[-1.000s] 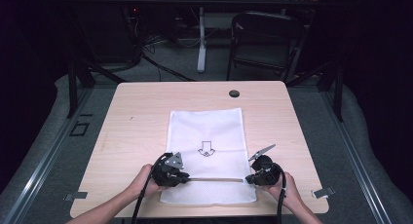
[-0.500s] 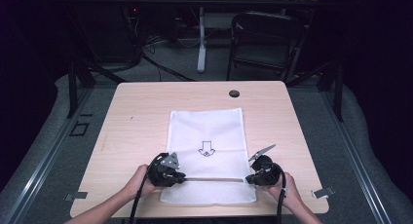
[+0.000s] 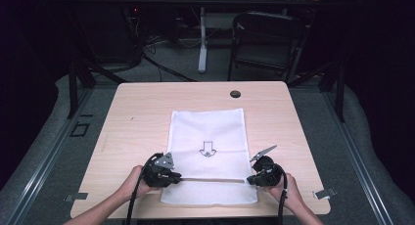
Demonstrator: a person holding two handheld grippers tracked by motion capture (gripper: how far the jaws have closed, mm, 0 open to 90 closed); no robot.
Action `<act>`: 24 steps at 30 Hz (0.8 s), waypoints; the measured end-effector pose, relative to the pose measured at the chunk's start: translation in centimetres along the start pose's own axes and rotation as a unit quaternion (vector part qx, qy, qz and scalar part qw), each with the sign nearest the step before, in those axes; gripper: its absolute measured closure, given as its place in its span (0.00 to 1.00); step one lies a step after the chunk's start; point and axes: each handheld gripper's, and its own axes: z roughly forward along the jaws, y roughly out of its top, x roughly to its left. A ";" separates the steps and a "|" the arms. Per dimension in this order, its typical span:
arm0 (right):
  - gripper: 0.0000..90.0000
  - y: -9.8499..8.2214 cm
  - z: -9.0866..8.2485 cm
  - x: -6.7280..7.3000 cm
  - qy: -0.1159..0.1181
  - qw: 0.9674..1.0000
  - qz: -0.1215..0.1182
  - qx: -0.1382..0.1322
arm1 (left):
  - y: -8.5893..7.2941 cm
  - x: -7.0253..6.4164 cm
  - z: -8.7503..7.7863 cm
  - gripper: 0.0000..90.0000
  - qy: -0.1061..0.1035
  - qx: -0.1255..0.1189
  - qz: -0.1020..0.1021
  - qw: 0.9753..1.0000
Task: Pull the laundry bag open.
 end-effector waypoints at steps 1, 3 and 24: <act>1.00 0.0 0.0 0.0 0.003 1.000 0.002 -0.002 | -0.1 0.1 0.0 0.91 -0.003 -0.002 -0.001 1.000; 1.00 0.0 0.0 0.0 0.000 1.000 0.000 0.000 | -0.1 0.0 -0.1 0.91 -0.002 -0.002 -0.001 1.000; 1.00 0.0 0.0 0.0 -0.001 1.000 0.003 0.001 | -1.4 0.6 -1.2 0.91 0.007 0.005 -0.010 1.000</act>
